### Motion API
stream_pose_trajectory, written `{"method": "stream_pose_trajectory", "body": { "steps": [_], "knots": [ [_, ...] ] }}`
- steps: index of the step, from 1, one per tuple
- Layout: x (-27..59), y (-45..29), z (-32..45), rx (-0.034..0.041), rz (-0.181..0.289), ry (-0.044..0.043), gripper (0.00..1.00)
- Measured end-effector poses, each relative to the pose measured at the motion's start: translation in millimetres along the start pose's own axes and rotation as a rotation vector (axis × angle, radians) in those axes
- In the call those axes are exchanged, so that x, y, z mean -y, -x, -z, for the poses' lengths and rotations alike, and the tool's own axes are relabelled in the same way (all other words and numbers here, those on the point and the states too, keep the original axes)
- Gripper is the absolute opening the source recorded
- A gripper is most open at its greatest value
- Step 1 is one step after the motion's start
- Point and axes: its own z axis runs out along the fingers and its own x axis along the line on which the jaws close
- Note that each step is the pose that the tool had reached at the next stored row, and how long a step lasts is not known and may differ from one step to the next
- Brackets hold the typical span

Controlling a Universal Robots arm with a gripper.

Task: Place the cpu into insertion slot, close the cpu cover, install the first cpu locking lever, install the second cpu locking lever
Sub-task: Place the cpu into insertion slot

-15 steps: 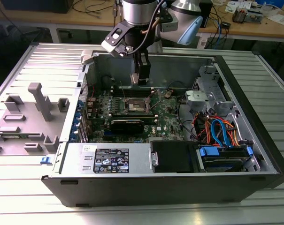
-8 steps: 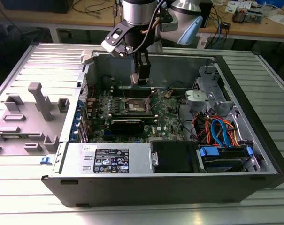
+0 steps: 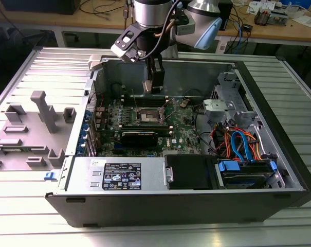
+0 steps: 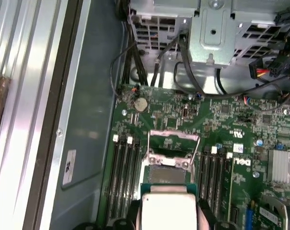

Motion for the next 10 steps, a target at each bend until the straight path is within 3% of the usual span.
{"method": "stream_pose_trajectory", "body": {
  "steps": [10],
  "knots": [
    [1.6, 0.0, -6.3, 0.0062, -0.088, -0.0009, 0.55]
  ]
}}
